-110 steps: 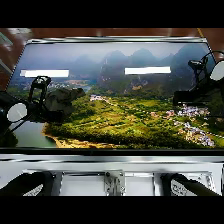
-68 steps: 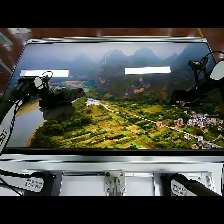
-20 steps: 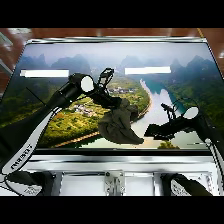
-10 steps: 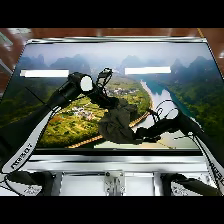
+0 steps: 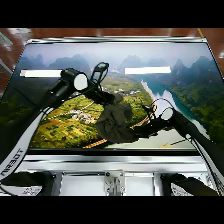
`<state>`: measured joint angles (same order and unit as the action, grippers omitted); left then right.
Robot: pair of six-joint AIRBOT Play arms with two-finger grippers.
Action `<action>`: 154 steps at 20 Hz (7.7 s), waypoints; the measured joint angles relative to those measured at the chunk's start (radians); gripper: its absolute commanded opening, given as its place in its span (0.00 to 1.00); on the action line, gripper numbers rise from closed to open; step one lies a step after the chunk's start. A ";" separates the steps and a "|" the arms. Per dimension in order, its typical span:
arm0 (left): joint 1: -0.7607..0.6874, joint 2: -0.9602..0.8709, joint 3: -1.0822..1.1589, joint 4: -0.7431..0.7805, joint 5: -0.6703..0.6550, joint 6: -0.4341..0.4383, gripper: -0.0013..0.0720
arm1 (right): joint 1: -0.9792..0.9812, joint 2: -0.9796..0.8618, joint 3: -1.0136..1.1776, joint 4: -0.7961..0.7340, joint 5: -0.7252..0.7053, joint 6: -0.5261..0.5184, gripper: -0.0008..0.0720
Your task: Fold the shirts.
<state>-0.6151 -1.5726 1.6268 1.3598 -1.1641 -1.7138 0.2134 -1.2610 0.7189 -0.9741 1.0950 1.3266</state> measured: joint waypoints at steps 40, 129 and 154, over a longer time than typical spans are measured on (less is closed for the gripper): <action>0.419 0.421 -0.595 0.129 0.458 -0.173 0.07 | -0.016 -0.097 0.370 -0.749 -0.356 0.584 0.10; 0.665 0.734 -0.459 -0.141 0.039 0.232 0.07 | -0.422 -0.001 0.536 0.359 -0.099 -0.304 0.10; 0.665 0.787 -0.306 0.017 -0.152 0.160 0.07 | -0.467 0.303 0.684 -0.155 0.031 0.050 0.10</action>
<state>0.0494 -0.7853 1.3212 1.3769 -1.3163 -1.5539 -0.2539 -0.9581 1.4029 -1.1290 1.1255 1.3769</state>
